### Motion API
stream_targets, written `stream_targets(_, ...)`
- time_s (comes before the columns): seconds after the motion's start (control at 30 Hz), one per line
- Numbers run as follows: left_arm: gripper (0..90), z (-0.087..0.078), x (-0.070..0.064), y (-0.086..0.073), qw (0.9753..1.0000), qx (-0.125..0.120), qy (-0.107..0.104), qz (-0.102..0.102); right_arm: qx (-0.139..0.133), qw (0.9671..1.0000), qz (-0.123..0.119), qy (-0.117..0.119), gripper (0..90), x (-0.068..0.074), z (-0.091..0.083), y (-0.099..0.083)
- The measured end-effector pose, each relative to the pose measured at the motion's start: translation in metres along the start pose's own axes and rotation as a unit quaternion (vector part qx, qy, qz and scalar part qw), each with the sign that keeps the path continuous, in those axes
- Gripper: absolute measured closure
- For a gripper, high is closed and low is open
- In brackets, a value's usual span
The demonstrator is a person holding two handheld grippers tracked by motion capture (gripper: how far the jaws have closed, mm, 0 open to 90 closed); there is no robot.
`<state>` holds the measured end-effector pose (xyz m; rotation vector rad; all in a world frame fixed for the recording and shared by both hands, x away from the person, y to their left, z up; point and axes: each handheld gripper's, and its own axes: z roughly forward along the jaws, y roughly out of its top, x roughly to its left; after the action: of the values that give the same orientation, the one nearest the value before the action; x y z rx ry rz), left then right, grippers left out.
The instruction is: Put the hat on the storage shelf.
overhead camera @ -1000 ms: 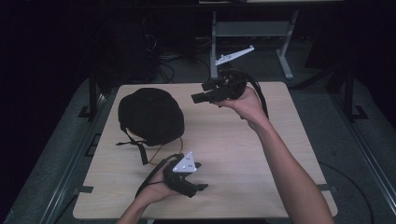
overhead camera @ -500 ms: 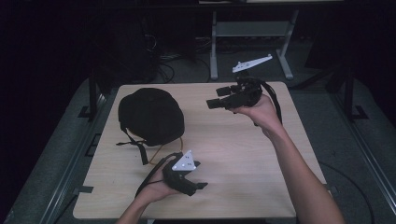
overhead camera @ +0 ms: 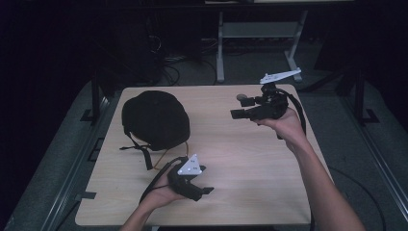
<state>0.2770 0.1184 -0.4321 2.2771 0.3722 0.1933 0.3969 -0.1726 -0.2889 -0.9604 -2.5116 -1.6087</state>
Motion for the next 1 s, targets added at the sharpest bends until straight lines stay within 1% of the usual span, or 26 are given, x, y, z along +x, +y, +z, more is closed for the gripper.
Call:
stream_targets(0.17,25.9,0.000,0.001,0.000,0.9999,-0.001,-0.001,-0.013,-0.001,1.0000,0.006,-0.004,20.8,-0.004,-0.008,-0.012)
stream_targets(0.23,25.9,0.000,0.001,0.000,0.9999,-0.002,0.000,-0.014,-0.001,1.0000,0.008,-0.006,20.8,-0.006,-0.012,-0.017)
stream_targets(0.27,25.9,0.000,0.002,0.000,0.9999,-0.001,0.001,-0.011,-0.001,0.9999,0.011,-0.006,20.7,-0.008,-0.014,-0.019)
stream_targets(0.33,25.8,0.000,0.001,0.000,0.9999,-0.001,0.001,-0.013,-0.003,0.9998,0.016,-0.009,20.7,-0.011,-0.019,-0.027)
stream_targets(0.37,25.8,0.000,0.001,0.000,0.9999,-0.003,0.001,-0.016,-0.003,0.9998,0.016,-0.009,20.7,-0.011,-0.019,-0.027)
stream_targets(0.4,25.8,-0.001,0.002,0.000,0.9999,0.002,0.002,-0.011,-0.003,0.9998,0.017,-0.010,20.7,-0.012,-0.020,-0.030)
stream_targets(0.43,25.6,0.000,0.002,0.000,0.9999,-0.001,0.002,-0.015,-0.003,0.9998,0.018,-0.011,20.7,-0.013,-0.021,-0.033)
stream_targets(0.57,25.2,-0.001,0.002,-0.001,0.9998,0.000,0.004,-0.017,-0.004,0.9996,0.025,-0.013,20.7,-0.017,-0.027,-0.044)
stream_targets(0.6,25.2,-0.001,0.002,-0.001,0.9998,0.001,0.004,-0.018,-0.005,0.9995,0.029,-0.013,20.7,-0.018,-0.029,-0.046)
stream_targets(0.67,25.1,-0.001,0.003,-0.001,0.9999,0.003,0.005,-0.016,-0.009,0.9994,0.031,-0.014,20.7,-0.018,-0.032,-0.051)
stream_targets(0.7,25.1,0.000,0.002,-0.001,0.9998,0.001,0.005,-0.018,-0.010,0.9994,0.032,-0.013,20.7,-0.019,-0.033,-0.054)
stream_targets(0.8,24.8,-0.001,0.003,-0.001,0.9998,0.002,0.006,-0.017,-0.008,0.9993,0.034,-0.017,20.6,-0.020,-0.038,-0.063)
stream_targets(1.0,24.4,0.000,0.004,-0.001,0.9997,-0.001,0.009,-0.021,-0.009,0.9988,0.042,-0.022,20.6,-0.023,-0.047,-0.080)
